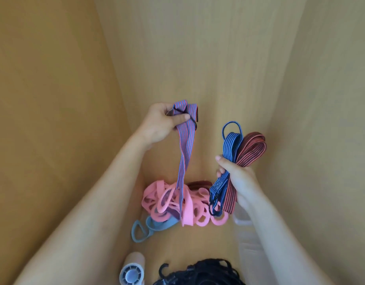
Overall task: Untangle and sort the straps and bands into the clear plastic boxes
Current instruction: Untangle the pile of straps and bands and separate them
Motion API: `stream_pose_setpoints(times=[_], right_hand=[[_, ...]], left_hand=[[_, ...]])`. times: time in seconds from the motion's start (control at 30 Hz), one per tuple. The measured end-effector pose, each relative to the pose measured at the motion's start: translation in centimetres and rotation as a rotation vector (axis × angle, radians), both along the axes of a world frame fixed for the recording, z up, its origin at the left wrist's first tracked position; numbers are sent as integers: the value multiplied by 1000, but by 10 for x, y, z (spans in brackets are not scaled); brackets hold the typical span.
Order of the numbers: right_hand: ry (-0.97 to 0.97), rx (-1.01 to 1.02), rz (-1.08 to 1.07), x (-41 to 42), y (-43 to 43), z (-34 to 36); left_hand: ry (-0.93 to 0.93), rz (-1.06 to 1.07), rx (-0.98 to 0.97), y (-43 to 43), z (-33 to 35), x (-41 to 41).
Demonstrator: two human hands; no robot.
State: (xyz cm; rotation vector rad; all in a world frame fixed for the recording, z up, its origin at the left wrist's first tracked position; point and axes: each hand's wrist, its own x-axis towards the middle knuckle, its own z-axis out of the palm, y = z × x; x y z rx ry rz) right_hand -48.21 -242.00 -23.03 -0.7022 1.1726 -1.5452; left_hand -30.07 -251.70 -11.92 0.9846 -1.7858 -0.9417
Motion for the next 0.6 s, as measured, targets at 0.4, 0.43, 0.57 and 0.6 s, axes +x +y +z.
stream_pose_setpoints(times=[0.4, 0.43, 0.57, 0.6], right_hand=[[62, -276, -66, 4, -42, 123], [64, -298, -60, 5, -43, 131], [94, -363, -23, 8, -46, 148], [127, -361, -18, 8, -46, 150]], left_hand=[[24, -72, -130, -6, 89, -16], [1, -83, -130, -7, 93, -16], [-50, -155, -93, -5, 95, -20], [-39, -171, -73, -4, 94, -21]])
